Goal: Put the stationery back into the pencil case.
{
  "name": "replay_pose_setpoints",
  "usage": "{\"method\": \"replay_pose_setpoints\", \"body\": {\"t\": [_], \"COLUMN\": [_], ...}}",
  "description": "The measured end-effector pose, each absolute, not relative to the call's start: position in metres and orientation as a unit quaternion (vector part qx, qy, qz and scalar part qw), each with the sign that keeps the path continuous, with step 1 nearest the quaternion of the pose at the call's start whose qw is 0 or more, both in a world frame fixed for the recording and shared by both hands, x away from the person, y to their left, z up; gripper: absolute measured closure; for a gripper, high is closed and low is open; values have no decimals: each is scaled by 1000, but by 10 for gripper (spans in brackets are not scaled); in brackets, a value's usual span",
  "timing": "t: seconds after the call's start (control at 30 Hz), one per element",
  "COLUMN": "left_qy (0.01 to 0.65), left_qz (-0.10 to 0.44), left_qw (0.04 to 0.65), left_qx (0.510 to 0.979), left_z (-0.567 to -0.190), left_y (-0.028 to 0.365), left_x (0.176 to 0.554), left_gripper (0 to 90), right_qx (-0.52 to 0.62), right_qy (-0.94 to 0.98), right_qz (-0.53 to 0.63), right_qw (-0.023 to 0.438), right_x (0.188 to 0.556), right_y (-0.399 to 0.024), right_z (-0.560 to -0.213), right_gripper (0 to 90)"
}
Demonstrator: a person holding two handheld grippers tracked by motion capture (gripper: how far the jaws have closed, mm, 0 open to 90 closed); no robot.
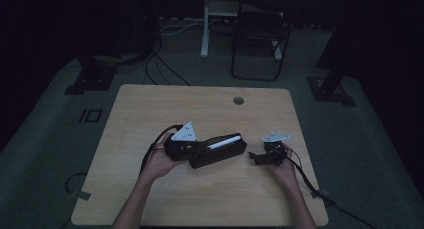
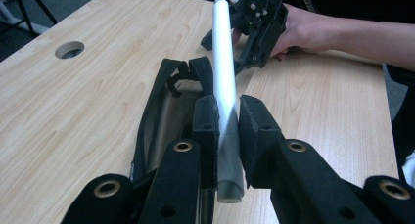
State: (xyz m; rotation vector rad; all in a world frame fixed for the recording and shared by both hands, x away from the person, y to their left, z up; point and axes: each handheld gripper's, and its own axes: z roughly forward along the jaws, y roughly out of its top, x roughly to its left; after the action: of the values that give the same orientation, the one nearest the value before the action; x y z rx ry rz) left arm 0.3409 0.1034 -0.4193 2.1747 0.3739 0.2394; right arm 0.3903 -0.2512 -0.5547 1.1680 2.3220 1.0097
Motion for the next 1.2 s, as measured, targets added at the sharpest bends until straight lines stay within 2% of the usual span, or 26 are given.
{"method": "replay_pose_setpoints", "body": {"t": [1.2], "left_qy": [160], "left_qz": [99], "left_qw": [433], "left_qx": [881], "left_z": [-423], "left_y": [104], "left_x": [357], "left_gripper": [789], "right_qx": [412], "right_qy": [820], "right_qz": [356], "right_qw": [176], "right_x": [390], "right_y": [-251], "right_z": [-555], "right_gripper": [133]}}
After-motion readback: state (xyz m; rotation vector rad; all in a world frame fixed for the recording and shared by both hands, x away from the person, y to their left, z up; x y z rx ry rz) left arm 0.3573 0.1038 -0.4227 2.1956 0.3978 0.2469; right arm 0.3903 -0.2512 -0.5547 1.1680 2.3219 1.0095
